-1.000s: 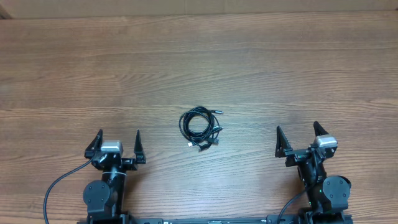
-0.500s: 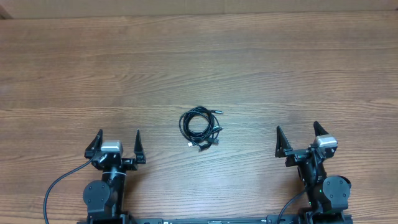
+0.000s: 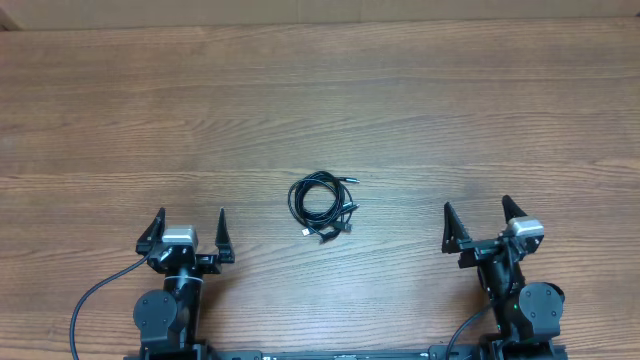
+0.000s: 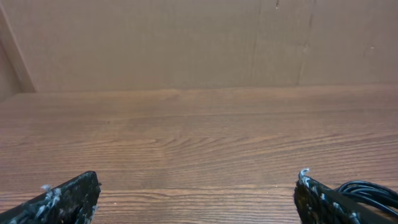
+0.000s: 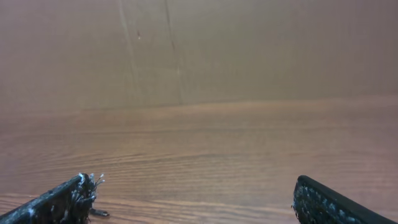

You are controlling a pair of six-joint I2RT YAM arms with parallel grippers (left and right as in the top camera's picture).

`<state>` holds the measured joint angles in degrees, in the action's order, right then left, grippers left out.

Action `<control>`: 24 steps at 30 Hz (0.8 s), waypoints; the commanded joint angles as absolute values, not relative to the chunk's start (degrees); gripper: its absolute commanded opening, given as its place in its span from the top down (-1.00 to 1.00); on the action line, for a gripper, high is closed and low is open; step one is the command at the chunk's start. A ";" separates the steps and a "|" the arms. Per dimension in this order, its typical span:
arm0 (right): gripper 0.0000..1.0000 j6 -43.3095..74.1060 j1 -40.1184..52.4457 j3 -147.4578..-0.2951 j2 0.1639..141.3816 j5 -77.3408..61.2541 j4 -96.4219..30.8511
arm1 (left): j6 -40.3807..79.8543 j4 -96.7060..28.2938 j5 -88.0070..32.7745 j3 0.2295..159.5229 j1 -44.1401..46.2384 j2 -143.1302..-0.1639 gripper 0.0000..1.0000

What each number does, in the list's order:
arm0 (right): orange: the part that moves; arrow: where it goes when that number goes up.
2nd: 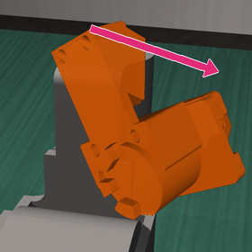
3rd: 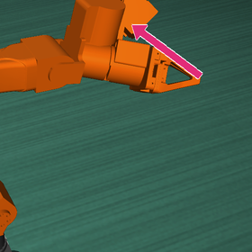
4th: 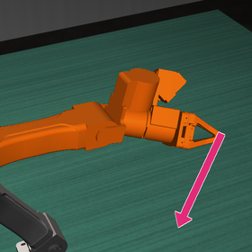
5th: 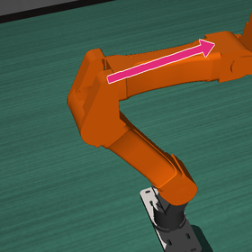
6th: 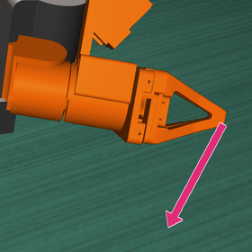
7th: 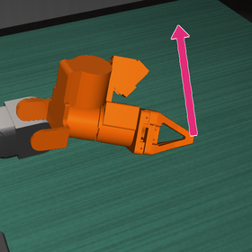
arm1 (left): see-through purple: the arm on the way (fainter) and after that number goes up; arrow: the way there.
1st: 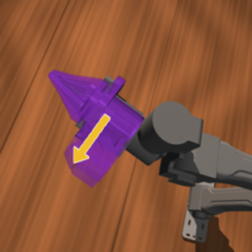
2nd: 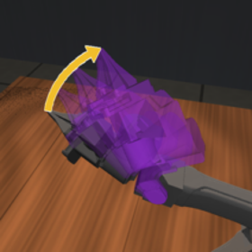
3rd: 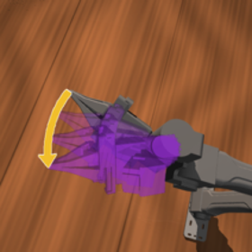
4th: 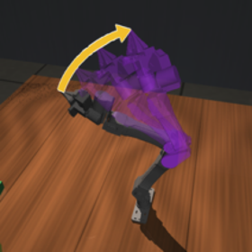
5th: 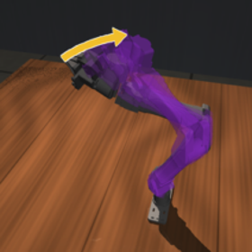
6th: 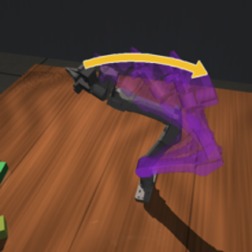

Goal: Untangle cables

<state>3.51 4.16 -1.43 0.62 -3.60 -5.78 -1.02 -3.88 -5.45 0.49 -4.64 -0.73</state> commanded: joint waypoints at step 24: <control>-0.99 8.01 4.45 -31.03 29.98 -2.66 -32.23 | 6.00 -24.95 -5.82 22.81 -4.89 -19.38 -0.99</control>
<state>7.51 4.16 -26.00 25.61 -2.72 -31.24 4.99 -22.76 -5.78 17.39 -4.64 -14.24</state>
